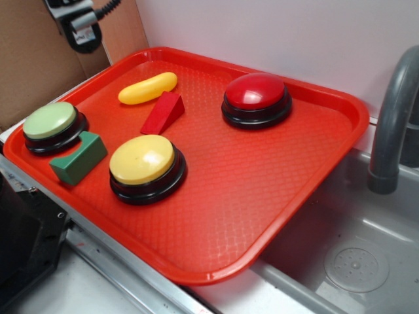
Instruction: Push the yellow button.
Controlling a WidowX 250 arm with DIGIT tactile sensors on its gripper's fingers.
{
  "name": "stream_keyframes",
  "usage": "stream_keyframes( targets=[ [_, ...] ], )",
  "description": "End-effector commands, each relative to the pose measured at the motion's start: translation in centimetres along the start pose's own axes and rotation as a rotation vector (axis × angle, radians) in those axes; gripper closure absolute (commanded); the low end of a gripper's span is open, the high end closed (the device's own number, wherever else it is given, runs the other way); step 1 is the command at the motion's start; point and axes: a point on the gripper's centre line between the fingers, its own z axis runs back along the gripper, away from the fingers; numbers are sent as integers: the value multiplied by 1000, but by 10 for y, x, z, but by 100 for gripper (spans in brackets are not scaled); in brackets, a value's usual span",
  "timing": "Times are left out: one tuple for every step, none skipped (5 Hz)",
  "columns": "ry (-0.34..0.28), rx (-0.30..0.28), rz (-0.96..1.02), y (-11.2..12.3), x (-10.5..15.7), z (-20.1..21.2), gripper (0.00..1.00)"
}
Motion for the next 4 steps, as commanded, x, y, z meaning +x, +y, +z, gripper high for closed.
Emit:
stream_keyframes(
  targets=[
    [-46, 10, 7, -5, 3, 17, 0],
    [-52, 13, 9, -7, 1, 21, 0],
    [-59, 23, 17, -8, -2, 25, 0],
    [-54, 28, 17, -9, -3, 25, 0]
  ],
)
